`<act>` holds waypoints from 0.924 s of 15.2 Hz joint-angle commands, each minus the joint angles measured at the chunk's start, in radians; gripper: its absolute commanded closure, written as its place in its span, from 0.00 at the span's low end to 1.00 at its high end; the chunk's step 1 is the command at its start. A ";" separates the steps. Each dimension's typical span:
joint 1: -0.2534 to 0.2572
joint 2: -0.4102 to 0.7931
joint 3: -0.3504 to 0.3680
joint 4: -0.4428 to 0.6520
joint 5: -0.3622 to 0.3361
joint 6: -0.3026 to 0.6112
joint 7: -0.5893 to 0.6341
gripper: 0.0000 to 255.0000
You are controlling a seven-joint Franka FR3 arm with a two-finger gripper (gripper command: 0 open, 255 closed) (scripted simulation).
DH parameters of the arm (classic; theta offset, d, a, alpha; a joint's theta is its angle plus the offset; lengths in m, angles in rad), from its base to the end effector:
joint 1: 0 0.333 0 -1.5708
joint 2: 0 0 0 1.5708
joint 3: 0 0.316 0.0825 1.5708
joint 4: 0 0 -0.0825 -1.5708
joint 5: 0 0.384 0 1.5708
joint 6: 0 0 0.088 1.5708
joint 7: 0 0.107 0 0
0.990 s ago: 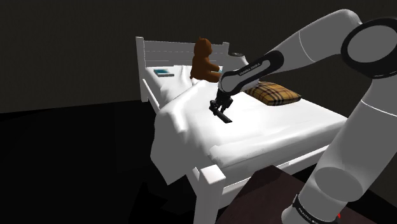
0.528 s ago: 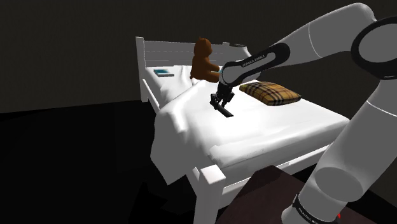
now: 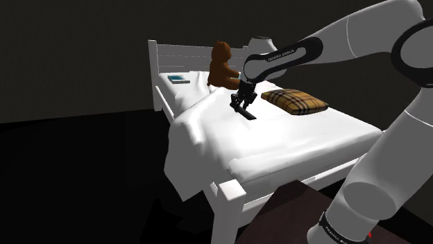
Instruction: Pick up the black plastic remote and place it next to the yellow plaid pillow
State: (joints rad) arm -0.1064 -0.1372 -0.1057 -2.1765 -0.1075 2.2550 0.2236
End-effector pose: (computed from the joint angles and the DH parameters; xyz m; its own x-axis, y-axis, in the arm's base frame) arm 0.5147 -0.1153 0.4715 0.9074 -0.3556 0.2238 -0.3716 -0.9278 0.0325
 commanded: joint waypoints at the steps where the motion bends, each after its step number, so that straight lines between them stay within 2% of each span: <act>1: 0.001 -0.009 0.001 0.018 0.001 -0.028 -0.001 1.00; 7: 0.002 -0.027 0.003 0.076 0.004 -0.103 -0.006 1.00; 14: -0.062 0.068 -0.097 0.180 0.050 -0.102 -0.193 1.00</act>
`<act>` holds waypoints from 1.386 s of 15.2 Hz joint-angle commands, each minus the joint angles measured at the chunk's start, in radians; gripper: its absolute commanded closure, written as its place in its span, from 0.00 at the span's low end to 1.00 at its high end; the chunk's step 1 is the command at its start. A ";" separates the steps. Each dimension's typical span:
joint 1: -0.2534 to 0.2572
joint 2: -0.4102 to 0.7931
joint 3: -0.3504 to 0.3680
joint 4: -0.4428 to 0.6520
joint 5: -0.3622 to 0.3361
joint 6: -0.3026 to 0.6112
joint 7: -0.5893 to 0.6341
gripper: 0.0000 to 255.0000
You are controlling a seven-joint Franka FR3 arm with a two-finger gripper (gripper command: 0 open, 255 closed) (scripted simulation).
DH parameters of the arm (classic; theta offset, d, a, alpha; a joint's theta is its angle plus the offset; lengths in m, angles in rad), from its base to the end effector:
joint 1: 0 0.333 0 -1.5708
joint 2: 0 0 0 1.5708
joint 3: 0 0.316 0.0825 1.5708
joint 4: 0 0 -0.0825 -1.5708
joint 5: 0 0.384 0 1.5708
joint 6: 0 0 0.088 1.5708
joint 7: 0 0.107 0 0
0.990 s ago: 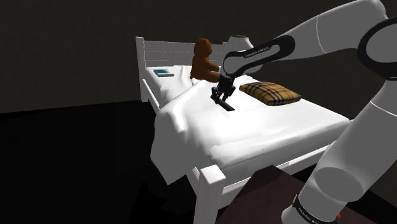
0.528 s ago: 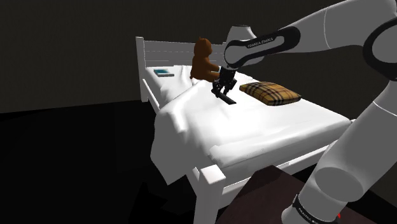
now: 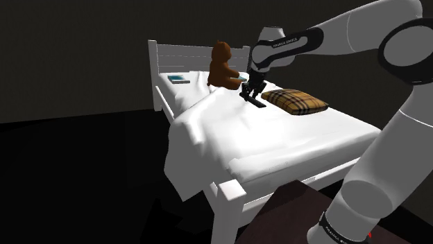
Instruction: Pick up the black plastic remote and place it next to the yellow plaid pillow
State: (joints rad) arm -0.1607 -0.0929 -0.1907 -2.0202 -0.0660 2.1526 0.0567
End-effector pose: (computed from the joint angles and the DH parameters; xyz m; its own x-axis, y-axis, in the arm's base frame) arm 0.5159 -0.1949 0.5130 0.9068 -0.3575 0.2234 -0.3733 -0.9272 0.0316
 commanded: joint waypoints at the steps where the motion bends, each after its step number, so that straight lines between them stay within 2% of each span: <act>1: -0.017 0.041 -0.025 0.043 0.019 -0.001 -0.053 1.00; 12: -0.154 0.292 -0.131 0.348 0.164 -0.066 -0.342 1.00; 17: -0.246 0.445 -0.150 0.557 0.242 -0.135 -0.452 1.00; 21: -0.337 0.594 -0.150 0.778 0.301 -0.218 -0.521 1.00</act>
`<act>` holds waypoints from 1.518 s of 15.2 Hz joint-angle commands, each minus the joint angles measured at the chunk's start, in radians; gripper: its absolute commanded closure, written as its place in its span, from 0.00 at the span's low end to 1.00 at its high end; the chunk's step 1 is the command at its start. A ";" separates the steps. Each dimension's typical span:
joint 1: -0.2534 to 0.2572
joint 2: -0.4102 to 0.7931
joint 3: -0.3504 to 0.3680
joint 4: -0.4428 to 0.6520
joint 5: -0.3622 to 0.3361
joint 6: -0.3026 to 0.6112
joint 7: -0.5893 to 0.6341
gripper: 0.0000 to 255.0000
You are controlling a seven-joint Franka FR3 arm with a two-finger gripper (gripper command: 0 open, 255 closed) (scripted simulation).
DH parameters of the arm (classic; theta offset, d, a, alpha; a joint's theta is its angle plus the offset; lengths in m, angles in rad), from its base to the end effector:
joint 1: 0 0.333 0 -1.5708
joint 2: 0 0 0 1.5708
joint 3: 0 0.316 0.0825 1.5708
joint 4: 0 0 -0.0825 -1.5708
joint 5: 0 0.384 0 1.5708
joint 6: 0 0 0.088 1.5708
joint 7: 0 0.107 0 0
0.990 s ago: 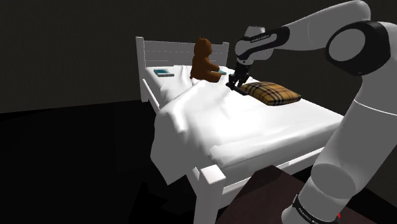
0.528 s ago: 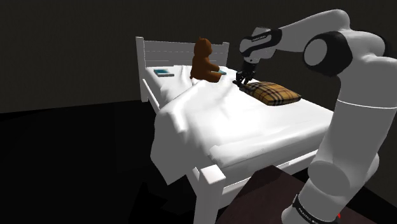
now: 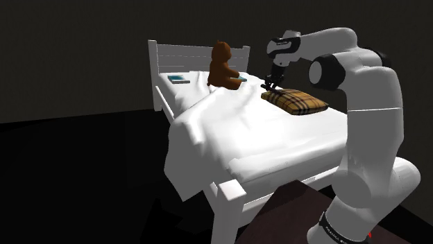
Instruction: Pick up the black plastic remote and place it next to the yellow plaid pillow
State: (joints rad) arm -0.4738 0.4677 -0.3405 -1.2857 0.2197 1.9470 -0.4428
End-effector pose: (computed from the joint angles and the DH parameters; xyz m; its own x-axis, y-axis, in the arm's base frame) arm 0.5359 -0.4704 0.5151 0.9068 -0.3573 0.2236 -0.3734 -0.9271 0.0332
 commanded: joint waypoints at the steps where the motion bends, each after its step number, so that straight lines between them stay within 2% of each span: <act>1: -0.052 0.080 0.002 0.117 0.030 -0.042 -0.035 1.00; 11: -0.038 0.078 0.008 -0.022 0.037 0.093 -0.052 1.00; 23: -0.034 0.110 0.020 -0.134 0.058 0.234 -0.076 1.00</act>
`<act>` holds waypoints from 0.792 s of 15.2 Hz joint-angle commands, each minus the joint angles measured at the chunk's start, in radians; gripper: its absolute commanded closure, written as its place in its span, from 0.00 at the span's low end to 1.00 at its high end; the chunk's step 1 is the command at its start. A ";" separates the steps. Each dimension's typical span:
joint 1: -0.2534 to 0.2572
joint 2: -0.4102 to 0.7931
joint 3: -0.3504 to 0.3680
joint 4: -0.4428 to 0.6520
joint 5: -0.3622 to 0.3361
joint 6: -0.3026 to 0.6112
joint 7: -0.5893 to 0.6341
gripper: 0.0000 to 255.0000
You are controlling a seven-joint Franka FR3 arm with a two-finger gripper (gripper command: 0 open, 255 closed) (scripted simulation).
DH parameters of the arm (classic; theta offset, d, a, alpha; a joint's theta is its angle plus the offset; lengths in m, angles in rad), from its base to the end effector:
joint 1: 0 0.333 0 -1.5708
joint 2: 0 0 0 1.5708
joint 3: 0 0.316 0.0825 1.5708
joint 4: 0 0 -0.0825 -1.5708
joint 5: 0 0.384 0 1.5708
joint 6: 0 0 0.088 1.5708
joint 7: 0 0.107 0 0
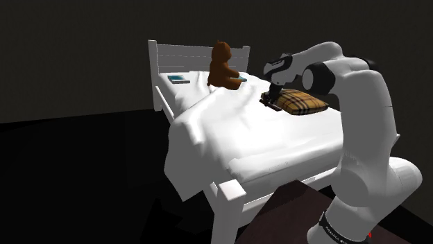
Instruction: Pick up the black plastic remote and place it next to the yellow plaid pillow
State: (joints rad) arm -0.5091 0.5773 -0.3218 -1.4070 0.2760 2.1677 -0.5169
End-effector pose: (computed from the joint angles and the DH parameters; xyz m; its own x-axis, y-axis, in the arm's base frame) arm 0.5352 -0.4992 0.4008 0.9075 -0.3559 0.2230 -0.3717 -0.9278 0.0322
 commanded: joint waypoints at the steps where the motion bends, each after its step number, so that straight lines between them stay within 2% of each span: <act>1: 0.001 0.004 0.002 -0.020 0.004 0.025 -0.004 1.00; 12: -0.004 0.060 0.020 -0.080 0.031 0.138 -0.028 1.00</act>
State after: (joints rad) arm -0.5114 0.6281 -0.3041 -1.4863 0.3036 2.2954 -0.5418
